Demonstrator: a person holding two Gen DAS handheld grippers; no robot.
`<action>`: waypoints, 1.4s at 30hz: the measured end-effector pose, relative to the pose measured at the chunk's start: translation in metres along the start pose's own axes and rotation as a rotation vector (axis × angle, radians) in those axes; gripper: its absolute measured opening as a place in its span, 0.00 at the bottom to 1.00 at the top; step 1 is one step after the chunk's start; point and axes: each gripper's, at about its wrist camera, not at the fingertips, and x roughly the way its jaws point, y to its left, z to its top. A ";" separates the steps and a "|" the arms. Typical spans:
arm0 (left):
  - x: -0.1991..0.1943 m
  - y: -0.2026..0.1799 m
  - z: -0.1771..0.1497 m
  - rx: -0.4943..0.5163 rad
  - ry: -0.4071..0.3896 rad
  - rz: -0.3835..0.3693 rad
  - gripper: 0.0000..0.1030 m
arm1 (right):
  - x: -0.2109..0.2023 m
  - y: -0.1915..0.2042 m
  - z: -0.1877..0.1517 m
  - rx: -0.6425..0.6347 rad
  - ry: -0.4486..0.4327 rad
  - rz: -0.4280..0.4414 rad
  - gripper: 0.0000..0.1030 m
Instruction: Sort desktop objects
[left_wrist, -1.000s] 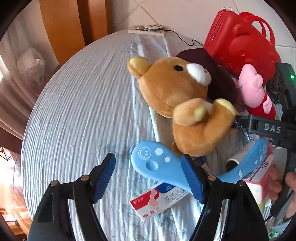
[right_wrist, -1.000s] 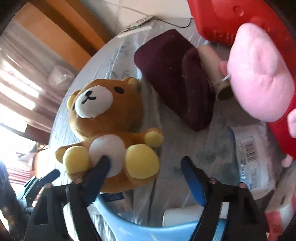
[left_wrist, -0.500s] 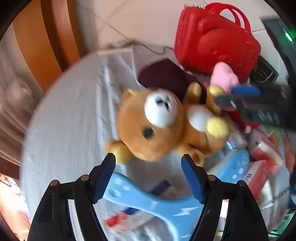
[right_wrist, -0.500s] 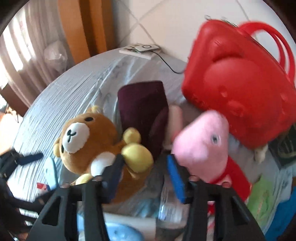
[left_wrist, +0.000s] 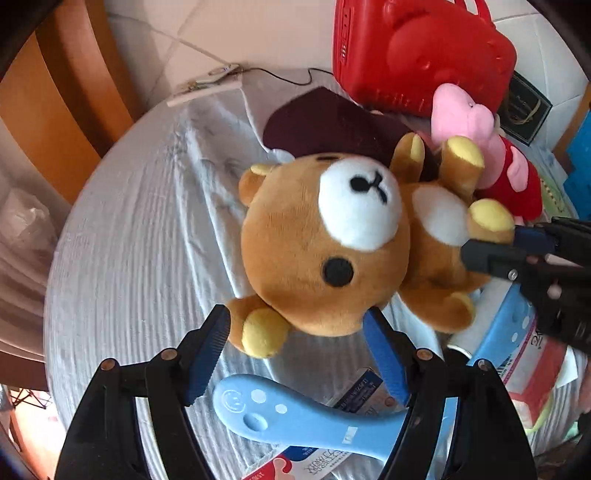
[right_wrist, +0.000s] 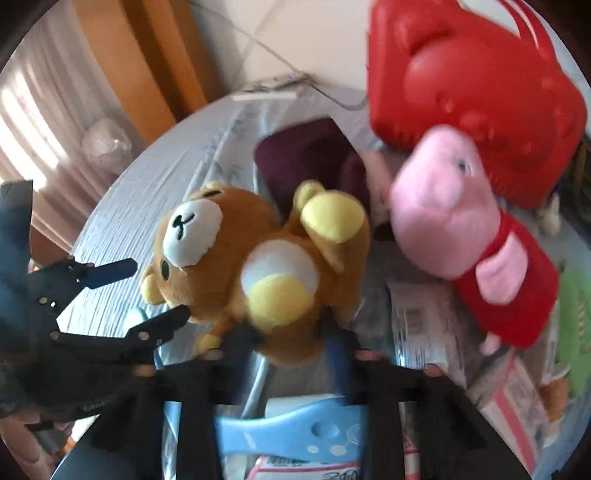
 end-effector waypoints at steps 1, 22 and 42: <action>-0.002 0.001 -0.001 -0.005 -0.003 -0.014 0.72 | -0.002 -0.005 -0.001 0.003 -0.007 -0.007 0.28; 0.011 0.001 -0.025 -0.022 0.036 -0.042 0.39 | -0.014 -0.025 -0.017 0.023 -0.045 0.038 0.46; -0.107 -0.055 -0.043 -0.068 -0.245 0.032 0.29 | -0.117 -0.018 -0.032 -0.070 -0.251 0.046 0.01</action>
